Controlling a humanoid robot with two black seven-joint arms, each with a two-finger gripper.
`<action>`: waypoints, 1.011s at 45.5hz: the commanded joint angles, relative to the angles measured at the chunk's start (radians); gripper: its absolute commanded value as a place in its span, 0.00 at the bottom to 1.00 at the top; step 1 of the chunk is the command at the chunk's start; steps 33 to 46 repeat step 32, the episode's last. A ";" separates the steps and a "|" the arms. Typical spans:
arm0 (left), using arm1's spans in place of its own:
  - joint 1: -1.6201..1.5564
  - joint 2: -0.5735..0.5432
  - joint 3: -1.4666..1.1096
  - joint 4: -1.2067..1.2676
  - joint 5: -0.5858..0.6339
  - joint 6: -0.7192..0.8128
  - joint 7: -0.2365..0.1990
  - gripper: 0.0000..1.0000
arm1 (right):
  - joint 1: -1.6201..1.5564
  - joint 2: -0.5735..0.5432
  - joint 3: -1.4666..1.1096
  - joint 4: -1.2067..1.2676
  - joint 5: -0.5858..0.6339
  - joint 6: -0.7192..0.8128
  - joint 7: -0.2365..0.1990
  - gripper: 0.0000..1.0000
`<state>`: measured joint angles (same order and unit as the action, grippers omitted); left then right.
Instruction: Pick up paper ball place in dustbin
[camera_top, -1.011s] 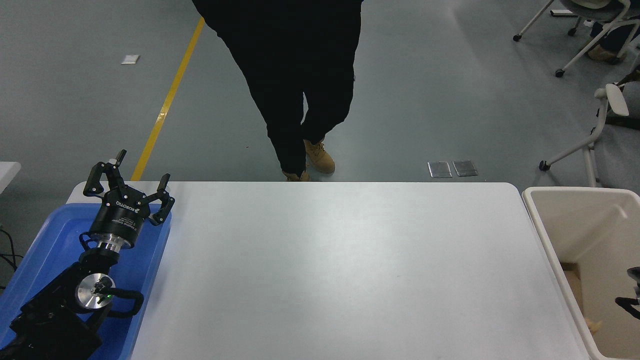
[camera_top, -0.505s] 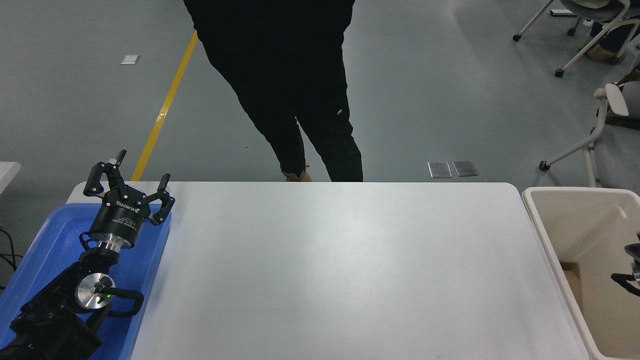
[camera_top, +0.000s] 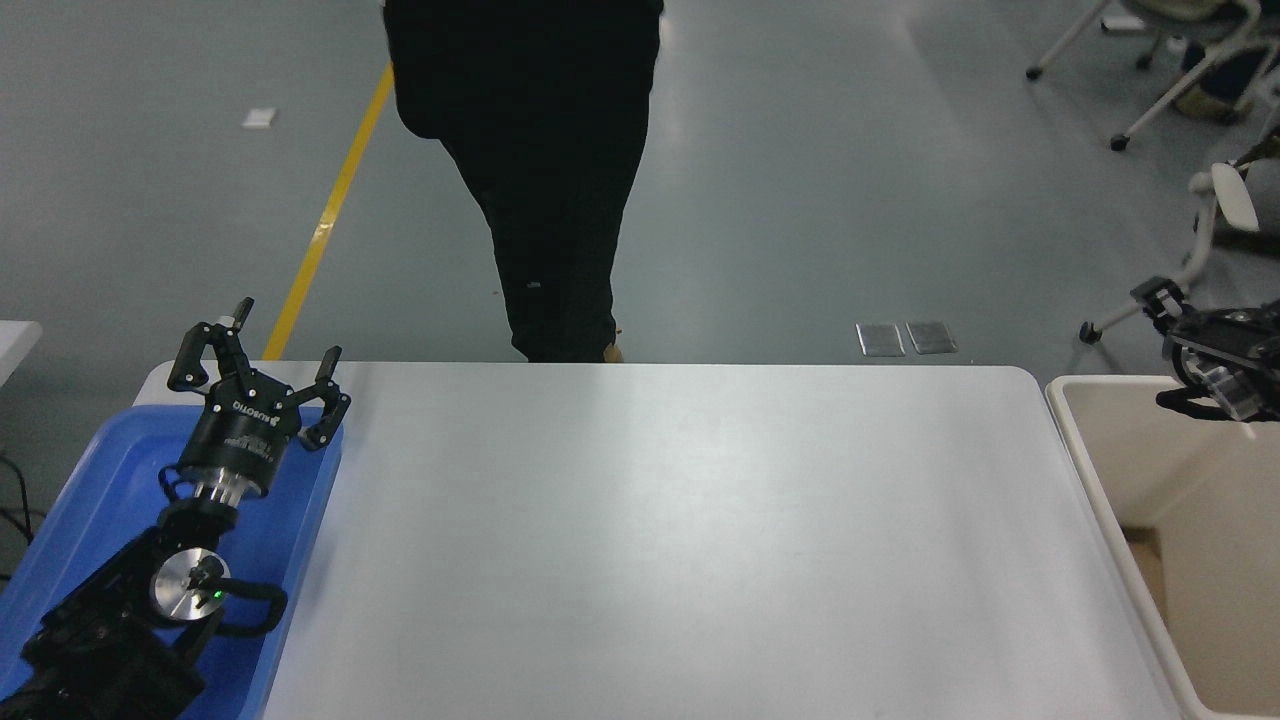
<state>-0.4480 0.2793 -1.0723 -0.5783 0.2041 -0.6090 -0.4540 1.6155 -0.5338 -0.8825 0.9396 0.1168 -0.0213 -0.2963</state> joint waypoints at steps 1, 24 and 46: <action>0.000 0.000 0.000 0.000 0.000 0.002 0.000 0.98 | 0.352 0.000 -0.151 0.339 -0.022 0.188 -0.001 1.00; 0.002 0.001 0.000 0.000 0.000 0.002 0.000 0.98 | 0.758 -0.003 -0.279 0.679 -0.034 0.606 -0.001 1.00; 0.002 0.000 0.000 0.000 0.000 0.002 0.000 0.98 | 0.790 -0.002 -0.259 0.679 -0.034 0.672 -0.003 1.00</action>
